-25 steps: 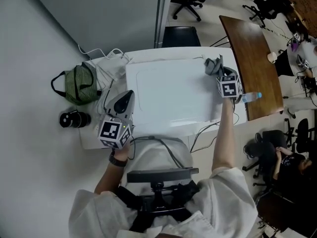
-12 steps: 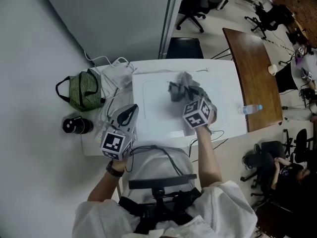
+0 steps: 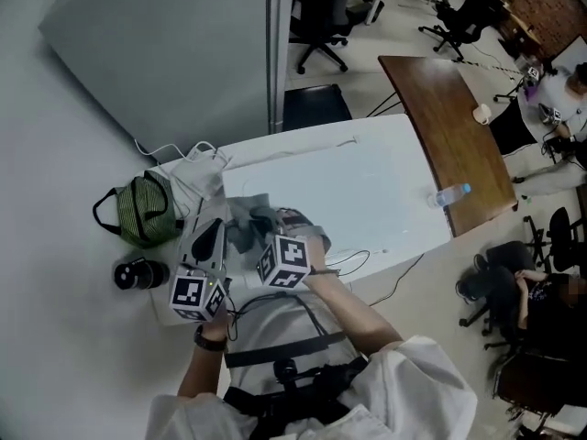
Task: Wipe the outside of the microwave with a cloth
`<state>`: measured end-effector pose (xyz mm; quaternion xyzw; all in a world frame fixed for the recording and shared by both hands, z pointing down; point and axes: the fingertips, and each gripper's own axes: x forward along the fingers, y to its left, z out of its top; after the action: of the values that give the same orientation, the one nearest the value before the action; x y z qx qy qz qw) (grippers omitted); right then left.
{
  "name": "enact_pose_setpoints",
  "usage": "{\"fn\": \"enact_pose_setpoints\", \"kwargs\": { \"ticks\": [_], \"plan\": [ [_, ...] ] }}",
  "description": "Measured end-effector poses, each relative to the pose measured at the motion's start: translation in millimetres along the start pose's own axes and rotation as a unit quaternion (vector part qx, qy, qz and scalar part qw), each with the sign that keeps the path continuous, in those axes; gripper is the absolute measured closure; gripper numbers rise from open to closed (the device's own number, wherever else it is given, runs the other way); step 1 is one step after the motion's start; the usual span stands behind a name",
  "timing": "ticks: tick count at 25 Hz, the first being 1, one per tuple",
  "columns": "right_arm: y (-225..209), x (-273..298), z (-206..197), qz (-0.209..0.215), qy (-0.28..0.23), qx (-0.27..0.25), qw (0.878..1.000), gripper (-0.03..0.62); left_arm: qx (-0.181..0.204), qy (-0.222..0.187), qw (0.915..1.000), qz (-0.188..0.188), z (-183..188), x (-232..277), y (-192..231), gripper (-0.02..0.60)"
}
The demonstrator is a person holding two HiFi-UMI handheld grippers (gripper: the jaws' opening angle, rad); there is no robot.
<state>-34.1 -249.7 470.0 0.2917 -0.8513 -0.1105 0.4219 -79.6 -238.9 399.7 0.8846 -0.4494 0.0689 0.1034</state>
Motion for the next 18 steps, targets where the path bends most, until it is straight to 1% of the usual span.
{"fn": "enact_pose_setpoints", "kwargs": {
  "ticks": [1, 3, 4, 5, 7, 9, 11, 12, 13, 14, 15, 16, 18],
  "plan": [
    [-13.5, -9.1, -20.0, -0.017, 0.010, 0.018, 1.000, 0.565, -0.001, 0.000, 1.0000, -0.001, -0.6, -2.1, -1.4, 0.557],
    [-44.1, -33.7, -74.4, -0.053, 0.026, 0.071, 0.996, 0.565, -0.010, 0.002, 0.9999, -0.005, -4.8, -6.6, -5.1, 0.557],
    [-60.6, -48.5, -107.1, -0.073, 0.031, 0.109, 0.991, 0.565, -0.016, 0.006, 0.9998, -0.007, -9.5, -8.4, -5.4, 0.557],
    [-77.9, -64.8, -142.3, -0.095, 0.039, 0.152, 0.983, 0.565, -0.025, 0.012, 0.9996, -0.008, -15.9, -9.4, -3.9, 0.557],
    [-113.0, -102.9, -212.7, -0.151, 0.063, 0.236, 0.958, 0.565, -0.045, 0.023, 0.9987, -0.006, -27.9, -8.9, 1.9, 0.557],
    [-141.3, -143.8, -271.7, -0.210, 0.096, 0.288, 0.929, 0.565, -0.056, 0.029, 0.9980, 0.000, -33.0, -6.8, 6.3, 0.557],
    [-155.3, -177.3, -313.8, -0.256, 0.130, 0.319, 0.903, 0.565, -0.062, 0.029, 0.9977, 0.002, -32.6, -4.8, 7.8, 0.557],
    [-157.0, -188.3, -326.2, -0.270, 0.140, 0.330, 0.894, 0.565, -0.063, 0.028, 0.9976, 0.002, -32.1, -3.4, 7.7, 0.557],
    [-156.3, -194.1, -331.4, -0.276, 0.143, 0.338, 0.888, 0.565, -0.062, 0.026, 0.9977, 0.000, -31.7, -1.4, 7.1, 0.557],
    [-153.8, -194.5, -329.8, -0.275, 0.141, 0.338, 0.889, 0.565, -0.061, 0.025, 0.9978, -0.004, -31.6, 1.5, 6.0, 0.557],
    [-149.8, -189.9, -322.4, -0.268, 0.136, 0.332, 0.894, 0.565, -0.060, 0.024, 0.9979, -0.008, -31.7, 5.0, 4.1, 0.557],
    [-143.7, -181.2, -310.1, -0.256, 0.130, 0.320, 0.903, 0.565, -0.061, 0.024, 0.9978, -0.012, -32.4, 8.2, 1.5, 0.557],
    [-123.4, -154.0, -270.7, -0.216, 0.106, 0.296, 0.924, 0.565, -0.068, 0.026, 0.9972, -0.018, -34.9, 10.9, -3.7, 0.557]
  ]
}}
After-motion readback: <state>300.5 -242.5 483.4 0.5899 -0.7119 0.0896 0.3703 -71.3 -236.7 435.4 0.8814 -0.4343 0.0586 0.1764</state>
